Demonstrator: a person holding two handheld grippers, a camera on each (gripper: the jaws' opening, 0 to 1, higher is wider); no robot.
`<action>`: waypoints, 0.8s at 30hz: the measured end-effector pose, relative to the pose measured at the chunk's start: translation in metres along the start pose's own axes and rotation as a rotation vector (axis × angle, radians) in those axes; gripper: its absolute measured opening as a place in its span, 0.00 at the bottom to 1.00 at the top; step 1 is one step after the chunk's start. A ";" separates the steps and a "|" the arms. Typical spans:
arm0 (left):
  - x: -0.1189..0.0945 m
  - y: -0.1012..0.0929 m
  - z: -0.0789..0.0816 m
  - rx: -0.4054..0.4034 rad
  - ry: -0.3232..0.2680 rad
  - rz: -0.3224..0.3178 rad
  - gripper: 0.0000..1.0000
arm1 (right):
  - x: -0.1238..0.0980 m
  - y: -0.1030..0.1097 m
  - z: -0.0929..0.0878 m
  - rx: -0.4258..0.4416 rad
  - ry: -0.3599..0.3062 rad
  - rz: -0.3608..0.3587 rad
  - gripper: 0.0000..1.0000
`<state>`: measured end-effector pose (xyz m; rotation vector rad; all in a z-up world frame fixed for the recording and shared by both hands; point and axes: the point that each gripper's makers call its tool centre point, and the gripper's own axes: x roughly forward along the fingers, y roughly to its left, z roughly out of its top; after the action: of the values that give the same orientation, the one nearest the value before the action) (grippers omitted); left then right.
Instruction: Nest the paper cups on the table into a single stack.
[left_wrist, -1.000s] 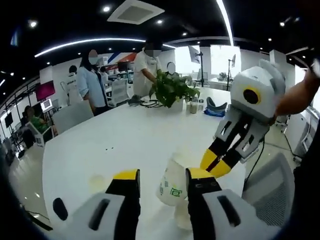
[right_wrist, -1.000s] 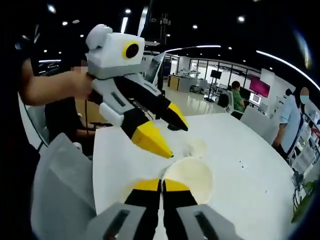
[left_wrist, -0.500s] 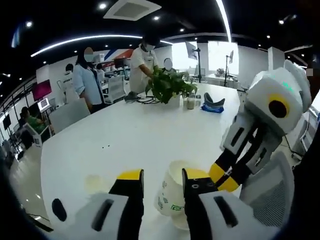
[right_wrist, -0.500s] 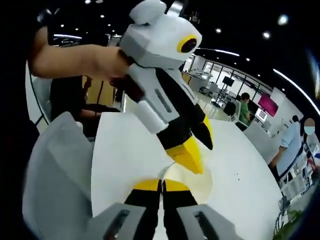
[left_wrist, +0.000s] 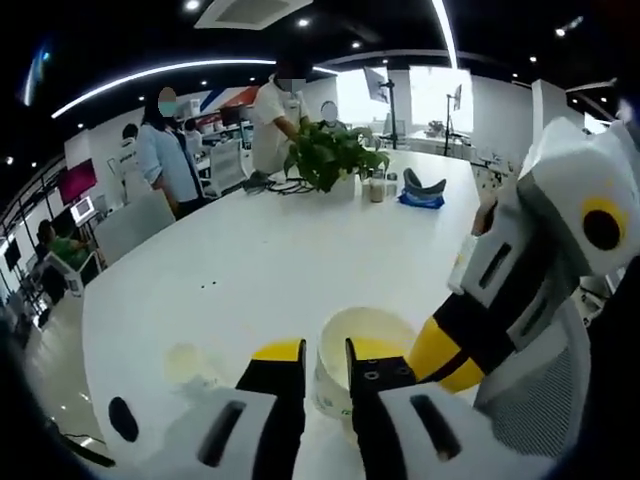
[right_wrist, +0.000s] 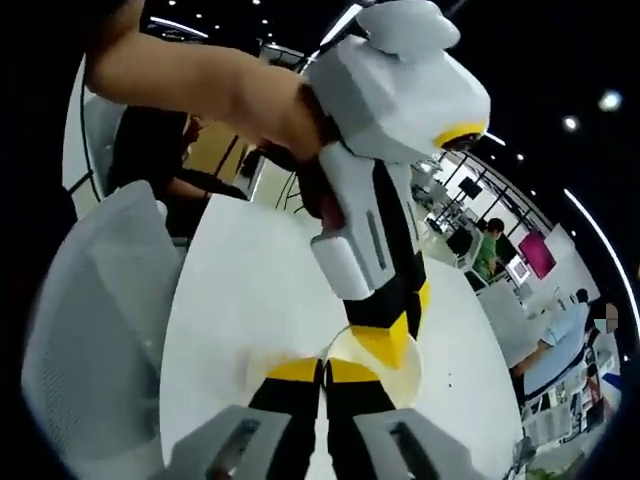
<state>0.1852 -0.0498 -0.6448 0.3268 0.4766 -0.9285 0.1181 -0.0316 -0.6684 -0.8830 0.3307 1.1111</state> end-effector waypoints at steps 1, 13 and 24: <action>0.000 0.001 -0.001 0.001 0.001 0.001 0.12 | -0.001 0.000 0.001 -0.006 -0.002 -0.002 0.00; -0.003 0.006 -0.011 -0.014 0.021 0.009 0.01 | -0.004 0.002 0.005 -0.045 -0.020 -0.009 0.00; -0.007 -0.007 -0.005 -0.115 0.024 -0.015 0.00 | -0.006 0.008 0.005 -0.048 -0.027 0.000 0.00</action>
<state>0.1751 -0.0465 -0.6464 0.2307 0.5529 -0.9085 0.1075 -0.0306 -0.6656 -0.9093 0.2830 1.1334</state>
